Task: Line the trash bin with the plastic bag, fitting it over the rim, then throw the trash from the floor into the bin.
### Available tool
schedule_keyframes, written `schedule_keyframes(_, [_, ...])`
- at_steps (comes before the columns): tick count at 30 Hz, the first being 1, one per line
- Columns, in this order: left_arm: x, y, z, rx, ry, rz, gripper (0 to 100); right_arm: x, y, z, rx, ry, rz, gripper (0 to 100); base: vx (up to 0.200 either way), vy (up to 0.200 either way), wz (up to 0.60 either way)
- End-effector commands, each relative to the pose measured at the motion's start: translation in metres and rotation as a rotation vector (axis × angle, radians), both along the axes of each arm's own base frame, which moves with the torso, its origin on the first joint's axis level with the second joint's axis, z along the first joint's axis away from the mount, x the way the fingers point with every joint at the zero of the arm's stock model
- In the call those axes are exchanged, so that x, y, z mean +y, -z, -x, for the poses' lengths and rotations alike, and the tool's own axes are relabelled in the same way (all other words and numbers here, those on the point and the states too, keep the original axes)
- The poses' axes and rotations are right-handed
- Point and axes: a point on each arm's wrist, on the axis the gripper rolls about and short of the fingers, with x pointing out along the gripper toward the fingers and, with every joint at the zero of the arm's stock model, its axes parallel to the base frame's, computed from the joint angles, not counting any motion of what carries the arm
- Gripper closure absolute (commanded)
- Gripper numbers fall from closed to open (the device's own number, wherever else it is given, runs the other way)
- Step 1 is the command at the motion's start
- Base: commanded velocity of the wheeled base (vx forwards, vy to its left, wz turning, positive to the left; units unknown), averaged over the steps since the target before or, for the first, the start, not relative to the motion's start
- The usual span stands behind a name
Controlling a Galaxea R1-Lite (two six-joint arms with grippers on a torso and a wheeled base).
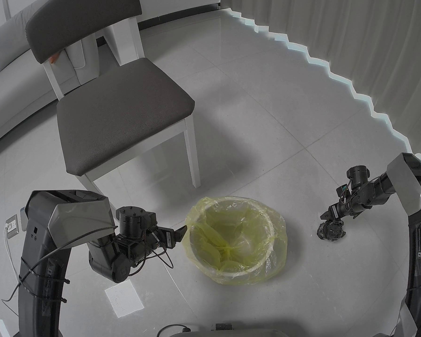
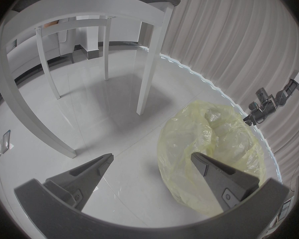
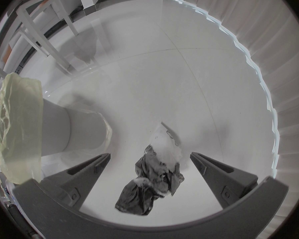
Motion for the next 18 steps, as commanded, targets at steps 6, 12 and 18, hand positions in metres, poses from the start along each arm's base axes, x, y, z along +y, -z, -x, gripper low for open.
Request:
schedule_keyframes(6, [0.003,0.007,0.001,0.018,-0.007,-0.007,0,-0.001,0.042,-0.027,0.063,0.016,0.039,0,0.000,0.000,0.00])
schedule_keyframes(12, [0.004,0.007,-0.002,0.013,-0.012,-0.007,0,0.000,0.042,-0.026,0.100,0.016,0.036,0,0.000,0.000,0.00])
schedule_keyframes(18, [0.004,0.008,-0.002,0.014,-0.010,-0.008,0,0.000,0.040,-0.026,0.111,0.014,0.038,100,0.000,0.000,0.00])
